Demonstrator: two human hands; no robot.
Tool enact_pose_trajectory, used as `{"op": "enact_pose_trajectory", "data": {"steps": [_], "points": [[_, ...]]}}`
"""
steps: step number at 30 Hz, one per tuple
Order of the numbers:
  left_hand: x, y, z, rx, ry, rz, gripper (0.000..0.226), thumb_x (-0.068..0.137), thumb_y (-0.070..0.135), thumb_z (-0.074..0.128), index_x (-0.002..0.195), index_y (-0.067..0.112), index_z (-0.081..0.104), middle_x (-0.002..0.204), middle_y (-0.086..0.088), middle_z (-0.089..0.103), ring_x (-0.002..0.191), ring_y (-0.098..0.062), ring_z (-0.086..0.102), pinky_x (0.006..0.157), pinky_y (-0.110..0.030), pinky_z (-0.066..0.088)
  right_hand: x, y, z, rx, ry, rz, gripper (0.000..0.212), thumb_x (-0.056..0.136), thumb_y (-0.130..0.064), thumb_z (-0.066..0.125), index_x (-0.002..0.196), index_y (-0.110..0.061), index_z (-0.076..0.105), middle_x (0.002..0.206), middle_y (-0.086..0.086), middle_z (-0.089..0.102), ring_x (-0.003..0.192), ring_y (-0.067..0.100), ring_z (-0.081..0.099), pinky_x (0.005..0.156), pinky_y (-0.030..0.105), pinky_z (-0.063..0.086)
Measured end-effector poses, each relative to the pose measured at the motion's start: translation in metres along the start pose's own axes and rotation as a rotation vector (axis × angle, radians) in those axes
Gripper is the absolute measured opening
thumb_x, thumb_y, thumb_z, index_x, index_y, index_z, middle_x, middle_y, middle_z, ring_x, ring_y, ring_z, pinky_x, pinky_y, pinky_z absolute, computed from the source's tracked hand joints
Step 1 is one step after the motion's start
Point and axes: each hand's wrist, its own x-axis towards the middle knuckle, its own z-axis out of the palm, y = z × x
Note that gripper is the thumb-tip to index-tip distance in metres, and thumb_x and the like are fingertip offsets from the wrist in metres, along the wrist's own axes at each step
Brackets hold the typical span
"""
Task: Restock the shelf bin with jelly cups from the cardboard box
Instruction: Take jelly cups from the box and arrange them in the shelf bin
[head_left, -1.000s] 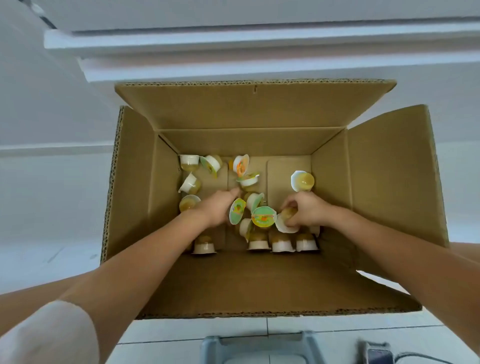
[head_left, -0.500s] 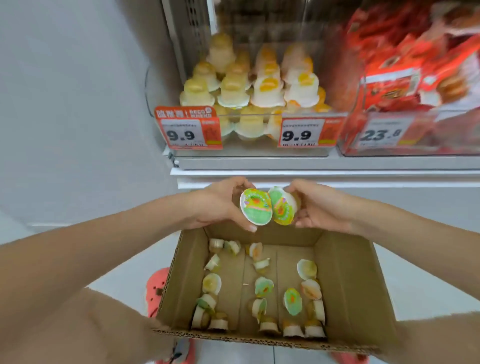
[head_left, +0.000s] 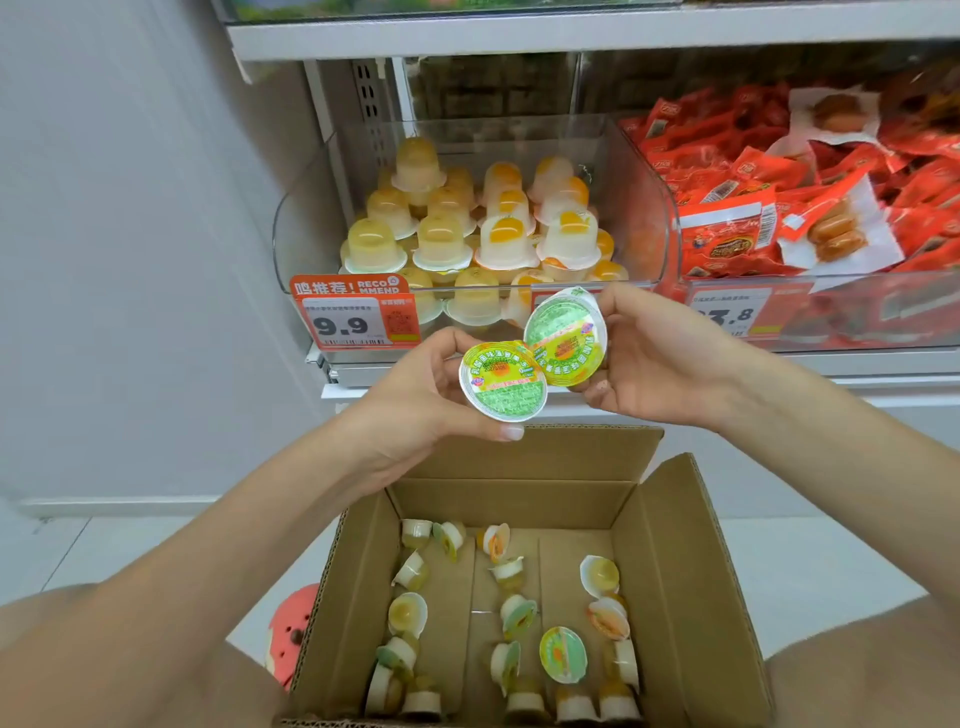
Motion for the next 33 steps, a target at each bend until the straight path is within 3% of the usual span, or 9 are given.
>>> {"op": "enact_pose_trajectory", "data": {"steps": [4, 7, 11, 15, 18, 21, 26, 30, 33], "points": [[0.007, 0.000, 0.000, 0.032, 0.043, -0.017, 0.059, 0.048, -0.007, 0.084, 0.093, 0.014, 0.051, 0.088, 0.001, 0.073, 0.086, -0.013, 0.066, 0.077, -0.025, 0.055, 0.006, 0.001, 0.005, -0.041, 0.054, -0.090, 0.017, 0.090, -0.020, 0.048, 0.102, -0.010, 0.055, 0.071, 0.006, 0.052, 0.051, 0.015, 0.047, 0.042, 0.022, 0.036], [0.009, -0.003, 0.001, 0.026, 0.093, -0.046, 0.064, 0.051, 0.006, 0.088, 0.104, 0.010, 0.051, 0.089, -0.003, 0.074, 0.085, -0.016, 0.067, 0.085, -0.031, 0.052, 0.006, 0.004, 0.012, -0.252, 0.089, -0.239, 0.012, 0.090, -0.018, 0.057, 0.096, -0.012, 0.064, 0.078, 0.005, 0.059, 0.062, 0.015, 0.052, 0.050, 0.023, 0.038], [0.008, -0.005, 0.001, 0.070, 0.179, -0.037, 0.073, 0.050, 0.022, 0.086, 0.113, 0.014, 0.050, 0.086, -0.002, 0.075, 0.082, -0.015, 0.068, 0.091, -0.035, 0.051, 0.006, 0.013, 0.019, -0.408, 0.029, -0.298, 0.042, 0.075, -0.029, 0.074, 0.111, -0.009, 0.064, 0.089, 0.002, 0.070, 0.071, 0.012, 0.061, 0.060, 0.020, 0.050], [0.001, -0.006, 0.006, 0.196, 0.292, 0.053, 0.069, 0.056, 0.027, 0.087, 0.116, 0.017, 0.054, 0.087, 0.001, 0.075, 0.085, -0.015, 0.069, 0.078, -0.024, 0.053, 0.009, 0.018, 0.019, -0.324, -0.014, -0.302, 0.046, 0.077, -0.026, 0.070, 0.118, -0.007, 0.063, 0.107, 0.015, 0.070, 0.096, 0.025, 0.067, 0.090, 0.034, 0.055], [-0.002, -0.008, 0.009, 0.267, 0.384, 0.112, 0.059, 0.061, 0.026, 0.085, 0.112, 0.016, 0.058, 0.085, 0.006, 0.075, 0.080, -0.010, 0.069, 0.066, -0.015, 0.051, 0.010, 0.020, 0.020, -0.347, -0.060, -0.304, 0.047, 0.079, -0.032, 0.067, 0.122, -0.014, 0.063, 0.117, 0.014, 0.068, 0.112, 0.030, 0.063, 0.099, 0.040, 0.050], [-0.004, -0.010, 0.009, 0.317, 0.446, 0.153, 0.055, 0.062, 0.025, 0.087, 0.109, 0.021, 0.058, 0.088, 0.009, 0.072, 0.082, -0.003, 0.067, 0.072, -0.017, 0.052, 0.011, 0.021, 0.025, -0.371, -0.112, -0.271, 0.057, 0.073, -0.036, 0.076, 0.126, -0.021, 0.060, 0.116, 0.007, 0.068, 0.109, 0.025, 0.065, 0.096, 0.038, 0.051], [-0.008, -0.007, 0.010, 0.437, 0.478, 0.254, 0.052, 0.067, 0.023, 0.083, 0.111, 0.023, 0.055, 0.096, 0.016, 0.068, 0.090, 0.006, 0.060, 0.071, -0.004, 0.043, 0.013, 0.018, 0.037, -0.283, -0.083, -0.291, 0.057, 0.064, -0.015, 0.081, 0.118, -0.013, 0.062, 0.106, 0.011, 0.071, 0.097, 0.022, 0.069, 0.082, 0.033, 0.056], [-0.004, 0.002, -0.008, 0.490, 0.455, 0.285, 0.058, 0.070, 0.023, 0.082, 0.119, 0.022, 0.052, 0.107, 0.015, 0.064, 0.097, 0.001, 0.060, 0.080, -0.013, 0.048, 0.017, 0.002, 0.049, -0.402, 0.075, -0.403, 0.046, 0.067, -0.014, 0.084, 0.110, -0.019, 0.067, 0.098, 0.005, 0.073, 0.091, 0.016, 0.069, 0.080, 0.028, 0.056], [-0.004, 0.004, -0.036, 0.493, 0.490, 0.129, 0.048, 0.075, 0.014, 0.078, 0.111, 0.020, 0.049, 0.104, 0.007, 0.064, 0.094, -0.007, 0.061, 0.073, -0.012, 0.047, 0.032, -0.027, 0.064, -0.509, 0.290, -0.608, 0.046, 0.067, -0.024, 0.085, 0.109, -0.023, 0.067, 0.096, -0.003, 0.071, 0.084, 0.010, 0.067, 0.072, 0.023, 0.055]]}}
